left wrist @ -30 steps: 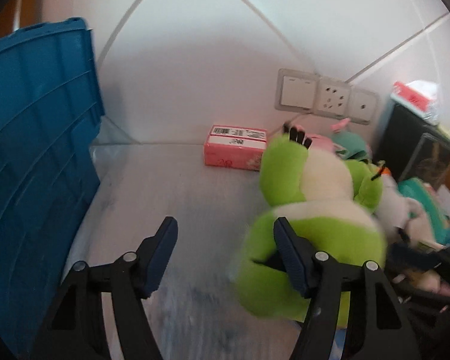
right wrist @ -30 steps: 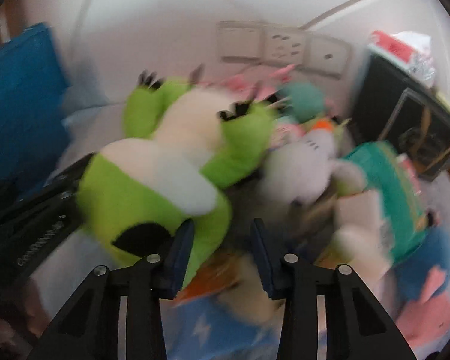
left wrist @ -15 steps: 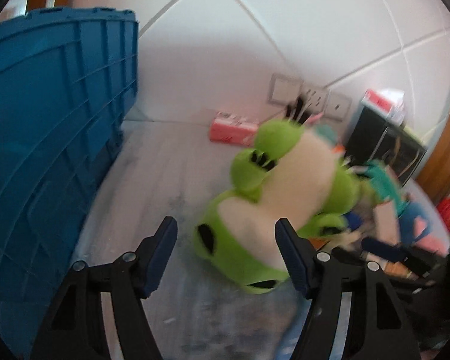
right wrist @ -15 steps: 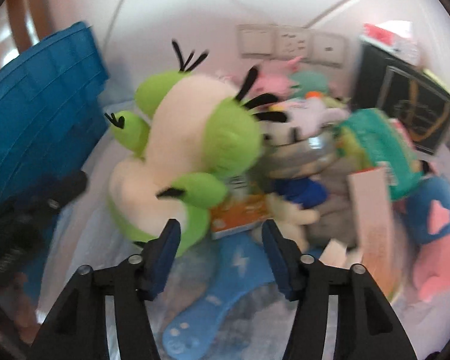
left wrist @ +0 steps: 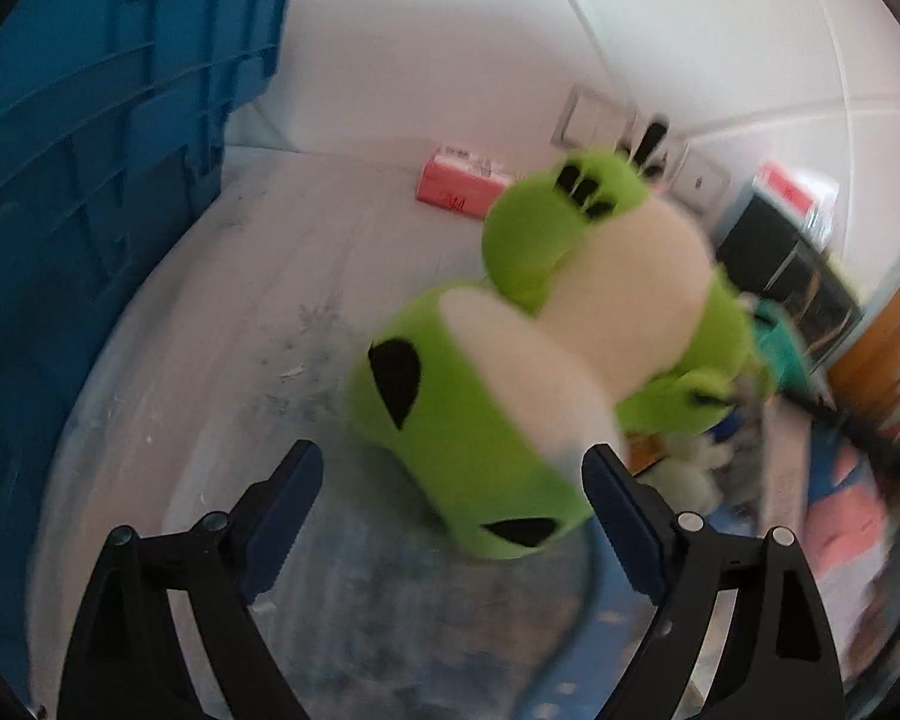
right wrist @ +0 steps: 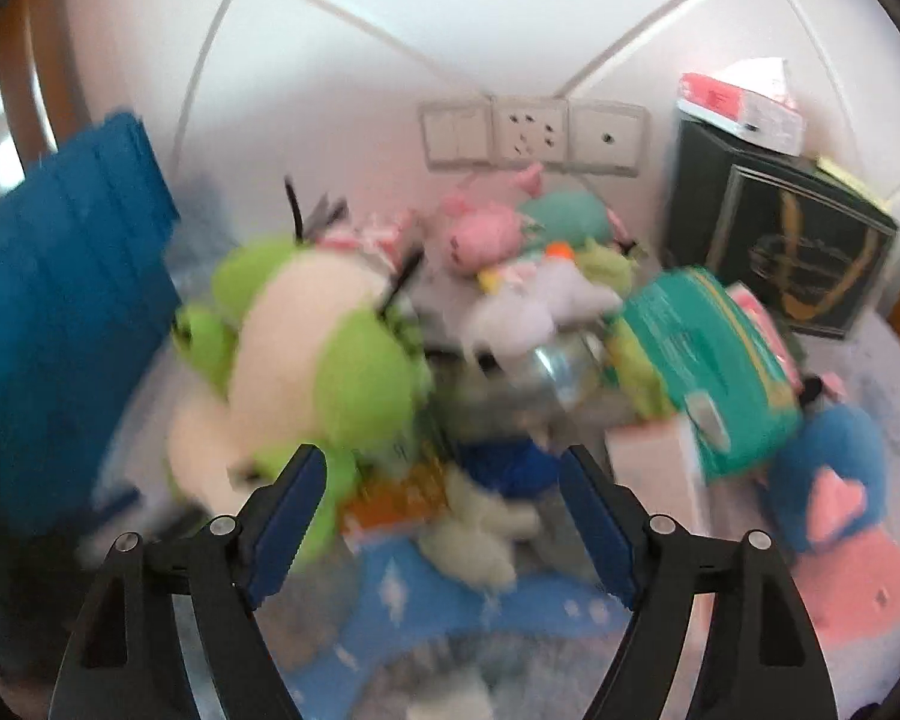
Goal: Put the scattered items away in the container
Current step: 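Grasp the green frog plush with both grippers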
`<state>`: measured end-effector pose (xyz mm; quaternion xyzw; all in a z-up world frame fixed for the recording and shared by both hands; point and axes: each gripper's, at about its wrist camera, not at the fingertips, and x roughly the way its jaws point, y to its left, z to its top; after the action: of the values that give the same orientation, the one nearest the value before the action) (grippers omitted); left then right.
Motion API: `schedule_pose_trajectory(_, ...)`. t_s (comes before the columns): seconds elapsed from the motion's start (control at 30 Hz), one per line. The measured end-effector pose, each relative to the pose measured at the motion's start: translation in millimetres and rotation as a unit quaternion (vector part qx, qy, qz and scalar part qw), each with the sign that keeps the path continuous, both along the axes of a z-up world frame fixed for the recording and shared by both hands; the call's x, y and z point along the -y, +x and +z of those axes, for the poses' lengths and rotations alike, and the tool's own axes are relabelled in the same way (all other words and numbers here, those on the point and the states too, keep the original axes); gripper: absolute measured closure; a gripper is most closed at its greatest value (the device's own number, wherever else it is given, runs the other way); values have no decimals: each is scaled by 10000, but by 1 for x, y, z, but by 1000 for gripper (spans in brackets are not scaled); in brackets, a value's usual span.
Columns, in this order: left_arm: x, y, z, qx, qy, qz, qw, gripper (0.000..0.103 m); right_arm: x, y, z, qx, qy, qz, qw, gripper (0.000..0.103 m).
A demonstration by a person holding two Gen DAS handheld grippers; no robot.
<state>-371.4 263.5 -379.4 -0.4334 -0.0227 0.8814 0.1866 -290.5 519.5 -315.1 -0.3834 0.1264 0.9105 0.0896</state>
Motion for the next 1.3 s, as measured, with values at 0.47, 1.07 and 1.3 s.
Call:
schedule_pose_trajectory(0.47, 20, -22, 16, -1042, -1514, 213, 9827, 14, 53, -45, -91, 1566, -1331, 832, 9751, 102)
schedule_pose_trajectory(1.07, -24, -20, -36, -143, -154, -920, 9955, 25, 0, -106, -90, 1026, -1817, 678, 9756, 33)
schedule_pose_trajectory(1.3, -9, 41, -21, -413, -721, -1461, 9858, 39, 18, -30, -73, 890, -2046, 274, 9744, 55)
